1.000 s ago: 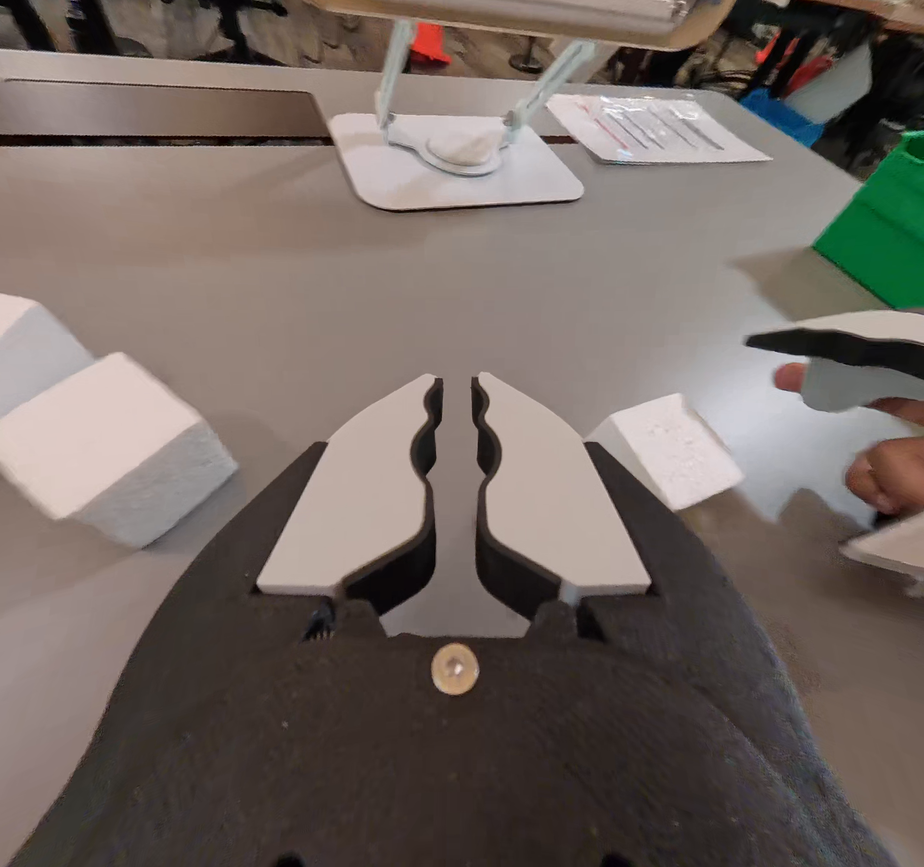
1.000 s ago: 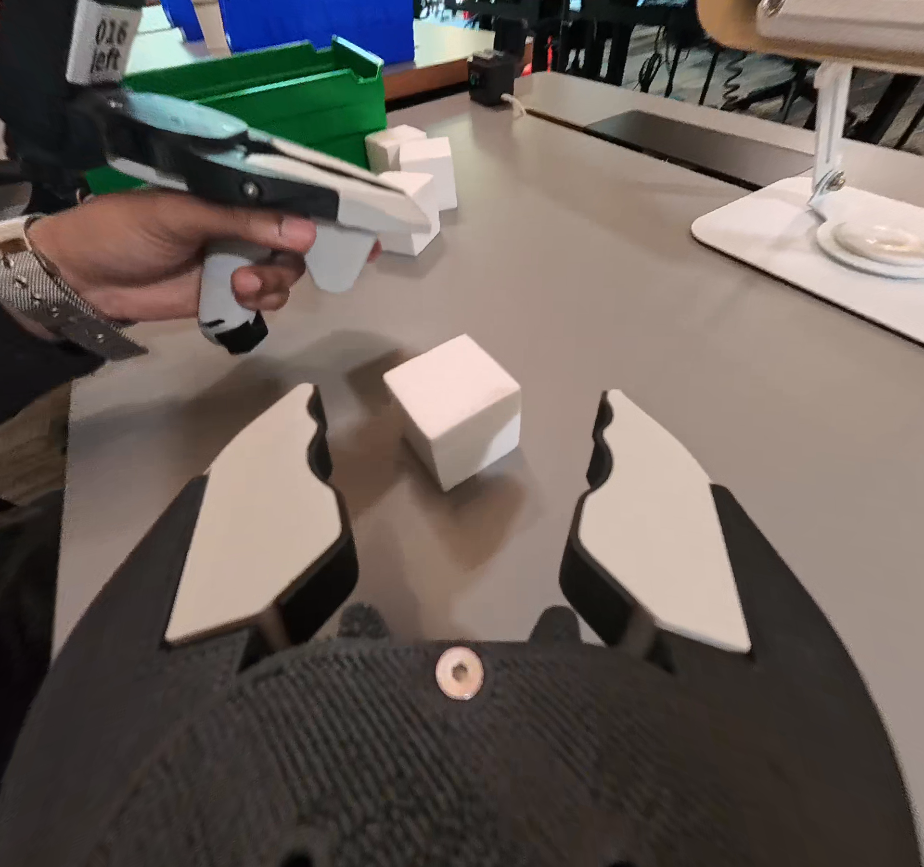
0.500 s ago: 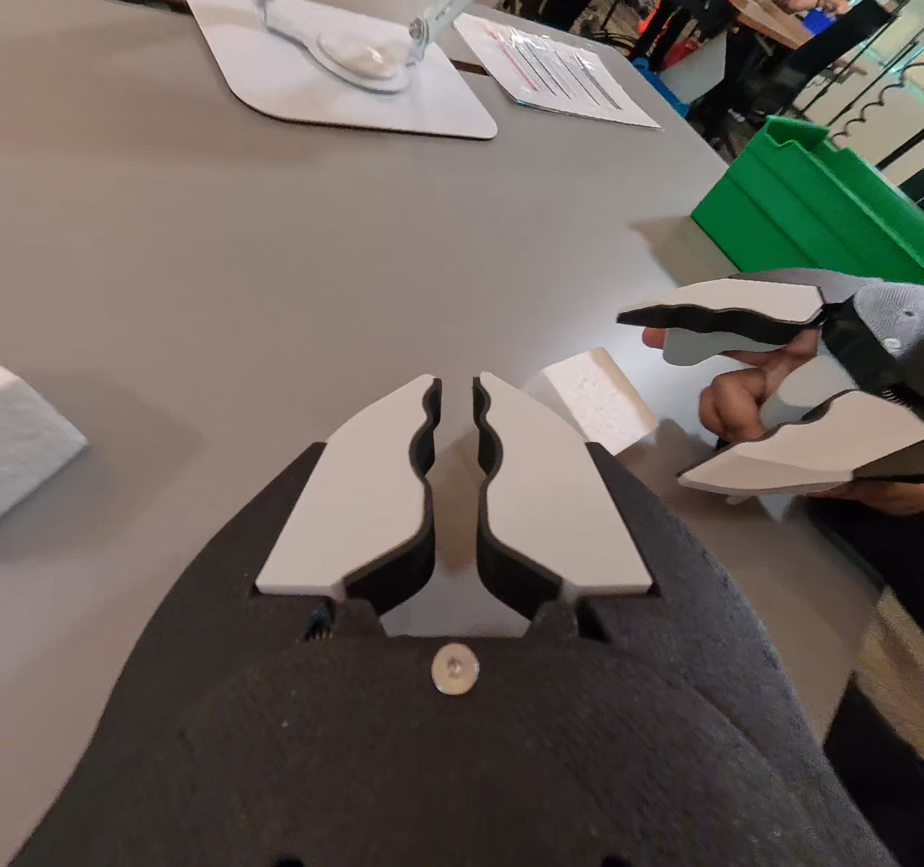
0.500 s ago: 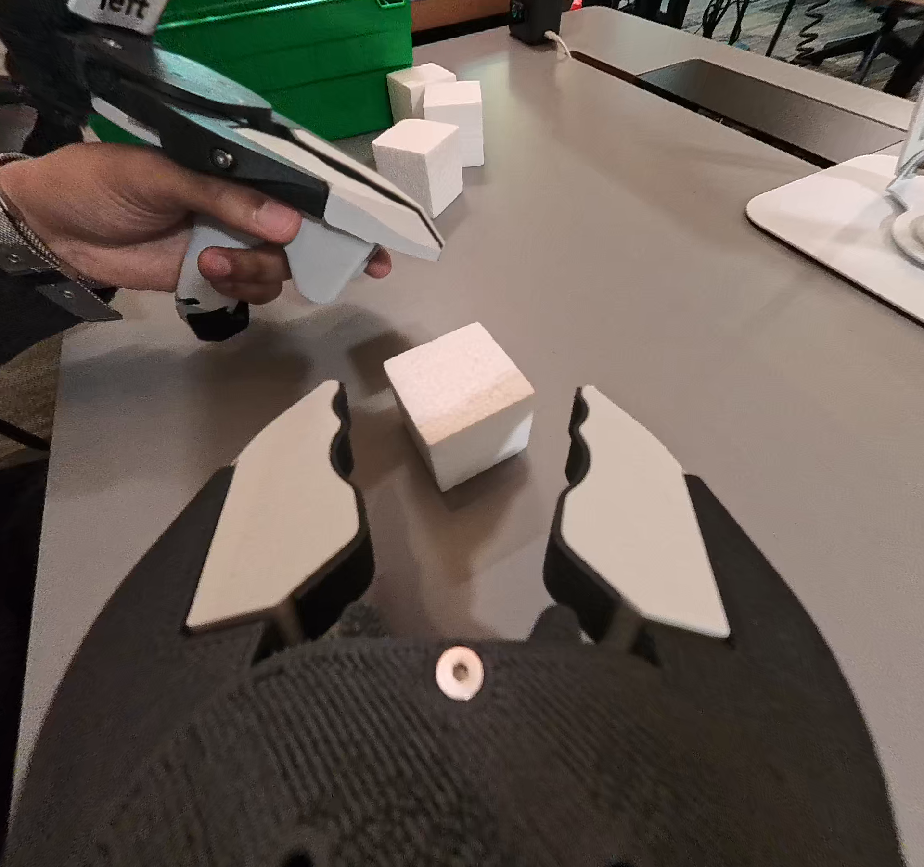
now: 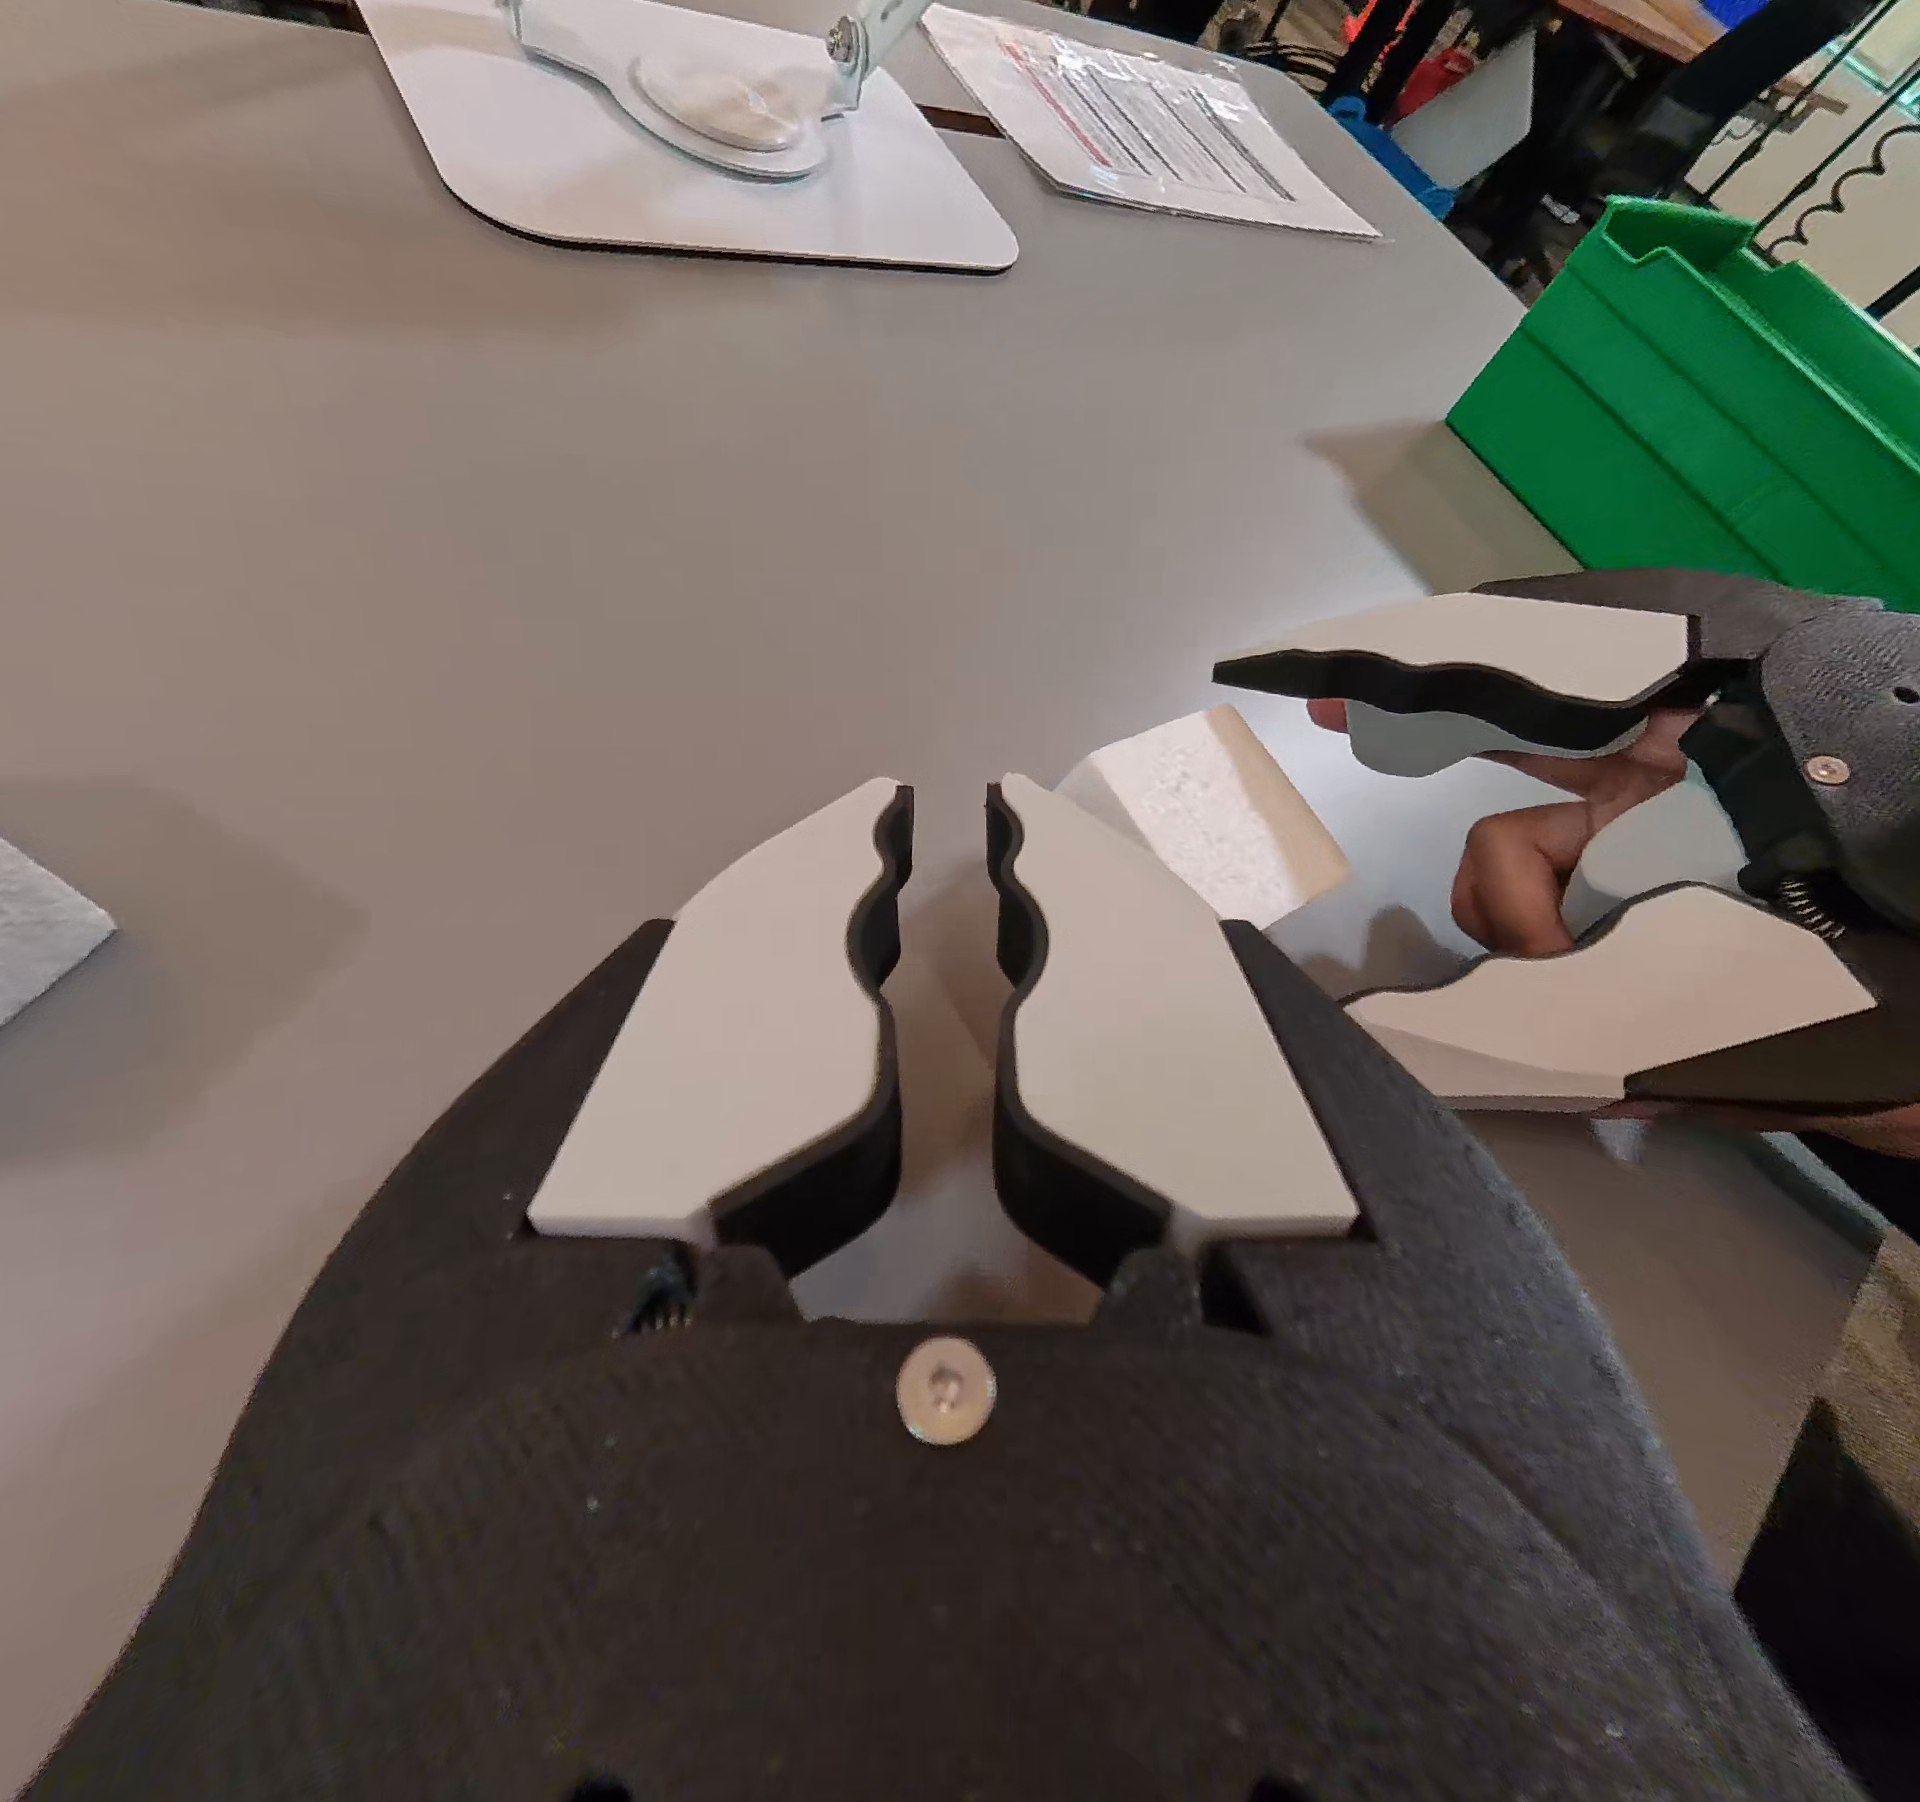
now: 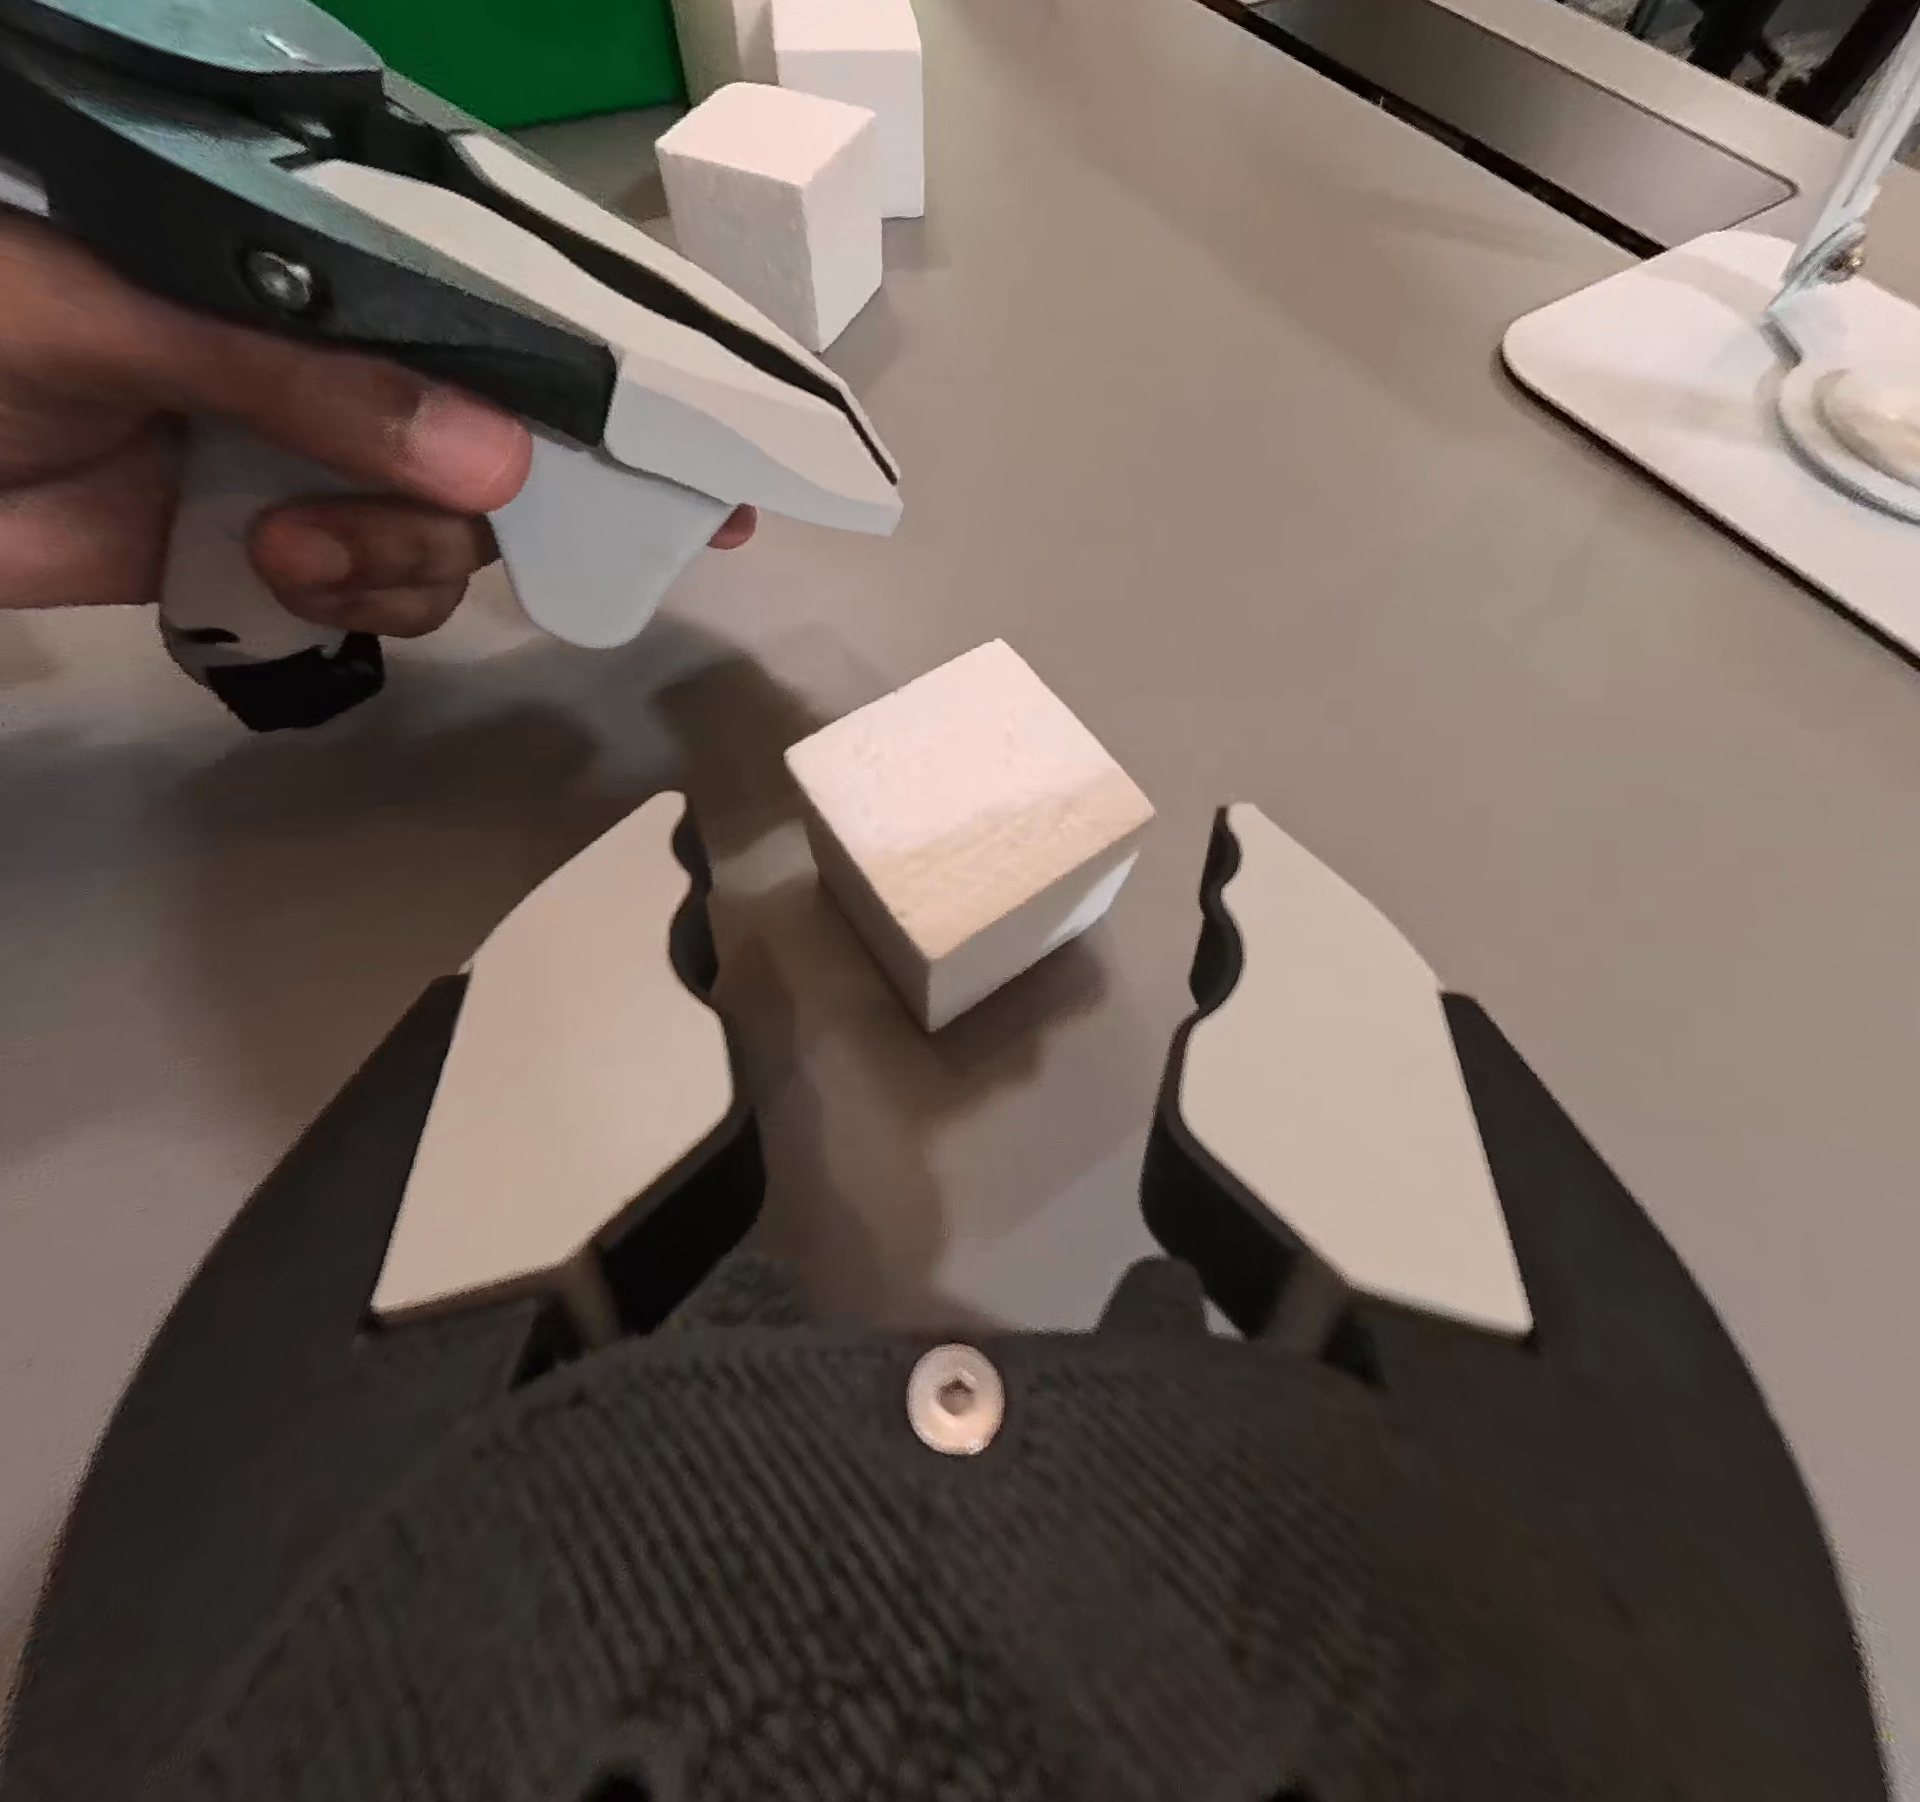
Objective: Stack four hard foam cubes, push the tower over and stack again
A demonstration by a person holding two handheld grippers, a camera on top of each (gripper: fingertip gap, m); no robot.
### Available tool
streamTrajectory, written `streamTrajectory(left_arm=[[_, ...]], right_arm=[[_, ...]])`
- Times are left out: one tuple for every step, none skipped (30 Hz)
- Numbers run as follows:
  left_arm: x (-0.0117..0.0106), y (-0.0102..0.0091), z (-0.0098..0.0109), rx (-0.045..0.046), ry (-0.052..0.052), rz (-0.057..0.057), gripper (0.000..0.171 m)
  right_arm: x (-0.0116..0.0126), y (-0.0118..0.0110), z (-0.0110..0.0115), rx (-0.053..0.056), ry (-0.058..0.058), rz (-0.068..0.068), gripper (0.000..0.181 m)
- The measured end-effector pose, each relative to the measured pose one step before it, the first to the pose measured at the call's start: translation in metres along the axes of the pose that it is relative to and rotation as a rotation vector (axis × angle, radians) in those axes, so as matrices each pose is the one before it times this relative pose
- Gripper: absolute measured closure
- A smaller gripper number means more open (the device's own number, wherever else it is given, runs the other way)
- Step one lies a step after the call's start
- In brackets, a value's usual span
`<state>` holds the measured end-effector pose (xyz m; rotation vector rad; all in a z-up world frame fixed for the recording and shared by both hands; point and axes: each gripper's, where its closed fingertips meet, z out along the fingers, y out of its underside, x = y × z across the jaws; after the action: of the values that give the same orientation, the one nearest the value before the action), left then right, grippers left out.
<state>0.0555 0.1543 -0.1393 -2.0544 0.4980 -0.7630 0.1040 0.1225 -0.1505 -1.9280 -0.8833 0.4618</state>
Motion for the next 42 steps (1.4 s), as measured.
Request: streamTrajectory(left_arm=[[-0.00061,-0.00027,-0.00009,0.00258,-0.0091,0.0107,0.158],[-0.00025,-0.00013,0.00006,0.00191,-0.0061,0.0087,0.158],[0.00013,-0.00004,0.00030,0.00081,-0.0029,0.0049,0.158],[0.00032,0.00031,0.00048,-0.00077,0.0004,0.0012,0.158],[0.00039,0.00035,0.00057,-0.00161,0.0016,-0.0015,0.158],[0.00043,0.00041,0.00057,-0.00139,0.0018,-0.0031,0.158],[0.00027,0.00029,0.00057,-0.00116,0.0024,-0.0037,0.158],[0.00028,0.00006,0.00027,-0.00085,0.0023,-0.0040,0.158],[-0.00012,-0.00024,-0.00003,0.00085,0.0008,-0.0035,0.157],[-0.00022,-0.00060,-0.00041,0.00239,0.0000,-0.0014,0.157],[-0.00049,-0.00088,-0.00065,0.00268,-0.0006,0.0006,0.157],[-0.00095,-0.00108,-0.00082,0.00374,-0.0023,0.0012,0.157],[-0.00130,-0.00122,-0.00075,0.00512,-0.0039,-0.0002,0.158],[-0.00142,-0.00097,-0.00046,0.00417,-0.0028,-0.0026,0.158],[-0.00121,-0.00035,-0.00020,0.00130,-0.0006,-0.0051,0.158],[-0.00085,-0.00004,0.00009,-0.00124,0.0016,-0.0064,0.158],[-0.00044,0.00010,0.00026,-0.00142,0.0029,-0.0063,0.158],[-0.00008,-0.00001,0.00020,-0.00117,0.0034,-0.0058,0.157],[0.00039,-0.00011,0.00035,-0.00037,0.0042,-0.0046,0.157],[0.00083,-0.00015,0.00030,-0.00017,0.0048,-0.0032,0.157],[0.00117,0.00014,0.00035,-0.00164,0.0054,-0.0011,0.157],[0.00106,0.00068,0.00049,-0.00355,0.0043,0.0007,0.157],[0.00084,0.00090,0.00052,-0.00468,0.0031,0.0022,0.157],[0.00080,0.00098,0.00045,-0.00487,0.0025,0.0023,0.156],[0.00088,0.00078,0.00031,-0.00468,0.0030,0.0021,0.156],[0.00054,0.00046,0.00026,-0.00361,0.0023,0.0014,0.156],[0.00015,0.00020,0.00014,-0.00144,0.0012,0.0007,0.156],[-0.00009,0.00001,0.00004,0.00018,0.0005,-0.0001,0.156],[-0.00035,0.00026,0.00001,-0.00123,0.0003,-0.0016,0.156],[-0.00053,0.00026,0.00004,-0.00180,0.0004,-0.0039,0.155],[-0.00015,0.00010,0.00013,-0.00064,0.0024,-0.0056,0.155],[0.00014,0.00001,-0.00005,-0.00056,0.0047,-0.0069,0.155],[0.00037,0.00015,-0.00001,-0.00064,0.0052,-0.0079,0.155],[0.00043,-0.00001,-0.00002,-0.00011,0.0052,-0.0084,0.155],[0.00043,-0.00004,-0.00004,0.00050,0.0051,-0.0076,0.155],[0.00047,0.00000,-0.00006,0.00044,0.0042,-0.0056,0.155],[0.00022,0.00001,-0.00001,-0.00034,0.0022,-0.0032,0.155],[0.00004,0.00018,-0.00001,-0.00079,0.0003,-0.0007,0.155],[0.00003,0.00008,-0.00002,-0.00084,-0.0009,0.0013,0.155],[-0.00007,0.00017,0.00002,-0.00090,-0.0009,0.0020,0.155],[0.00014,0.00015,-0.00001,-0.00091,-0.0009,0.0016,0.155],[0.00005,0.00013,0.00004,-0.00061,-0.0007,0.0008,0.155]], right_arm=[[0.00084,0.00074,0.00075,-0.0067,0.0065,0.0005,0.092],[0.00063,0.00095,0.00094,-0.0090,0.0055,0.0007,0.094],[-0.00020,0.00117,0.00107,-0.0103,0.0006,-0.0026,0.097],[0.00016,0.00100,0.00104,-0.0100,0.0049,-0.0039,0.099],[0.00183,0.00076,0.00059,-0.0069,0.0178,-0.0011,0.103],[0.00176,0.00009,-0.00016,-0.0002,0.0157,-0.0002,0.111],[0.00078,-0.00093,-0.00099,0.0083,0.0058,-0.0019,0.115],[0.00266,-0.00098,-0.00181,0.0125,0.0127,-0.0024,0.115],[0.00486,-0.00029,-0.00208,0.0089,0.0190,-0.0037,0.115],[0.00535,0.00093,-0.00219,0.0004,0.0127,-0.0021,0.115],[0.00590,0.00159,-0.00256,-0.0047,0.0085,0.0039,0.115],[0.00691,0.00090,-0.00323,0.0000,0.0105,0.0080,0.116],[0.00735,0.00009,-0.00416,0.0055,0.0088,0.0083,0.116],[0.00826,0.00001,-0.00476,0.0065,0.0117,0.0085,0.116],[0.00996,0.00045,-0.00491,0.0045,0.0197,0.0142,0.116],[0.00886,0.00073,-0.00451,0.0051,0.0113,0.0212,0.116],[0.00619,0.00074,-0.00370,0.0080,-0.0058,0.0296,0.116],[0.00322,0.00088,-0.00260,0.0086,-0.0190,0.0353,0.116],[0.00220,0.00050,-0.00143,0.0089,-0.0156,0.0366,0.116],[0.00069,0.00014,-0.00011,0.0080,-0.0109,0.0310,0.116],[-0.00159,0.00000,0.00099,0.0031,-0.0114,0.0181,0.116],[-0.00224,0.00083,0.00202,-0.0083,-0.0022,0.0017,0.116],[-0.00243,0.00192,0.00256,-0.0174,0.0059,-0.0144,0.116],[-0.00426,0.00221,0.00267,-0.0178,-0.0007,-0.0272,0.116],[-0.00448,0.00261,0.00277,-0.0188,0.0002,-0.0319,0.116],[-0.00314,0.00337,0.00275,-0.0246,0.0076,-0.0295,0.116],[-0.00384,0.00313,0.00238,-0.0224,0.0003,-0.0258,0.116],[-0.00400,0.00110,0.00183,-0.0087,-0.0038,-0.0203,0.116],[-0.00237,-0.00068,0.00079,0.0033,0.0024,-0.0149,0.116],[-0.00215,-0.00039,0.00047,-0.0009,-0.0038,-0.0052,0.116],[-0.00162,-0.00034,0.00043,0.0001,-0.0070,0.0016,0.116],[-0.00034,-0.00016,0.00022,0.0031,-0.0026,0.0020,0.116],[0.00003,-0.00008,-0.00004,0.0043,-0.0024,-0.0007,0.116],[0.00019,-0.00002,0.00001,0.0037,-0.0037,0.0016,0.116],[0.00017,-0.00013,-0.00013,0.0032,-0.0029,0.0056,0.116],[0.00014,-0.00008,0.00004,0.0025,-0.0017,0.0049,0.116],[-0.00017,0.00012,0.00024,0.0011,-0.0004,0.0015,0.116],[-0.00013,0.00067,0.00052,-0.0024,0.0023,-0.0027,0.116],[-0.00006,0.00015,0.00020,-0.0012,0.0045,-0.0050,0.116],[-0.00007,-0.00021,0.00010,-0.0004,0.0036,-0.0045,0.116],[-0.00015,-0.00009,0.00003,0.0002,0.0025,-0.0022,0.116],[0.00001,0.00008,0.00000,0.0003,0.0014,-0.0006,0.116]])
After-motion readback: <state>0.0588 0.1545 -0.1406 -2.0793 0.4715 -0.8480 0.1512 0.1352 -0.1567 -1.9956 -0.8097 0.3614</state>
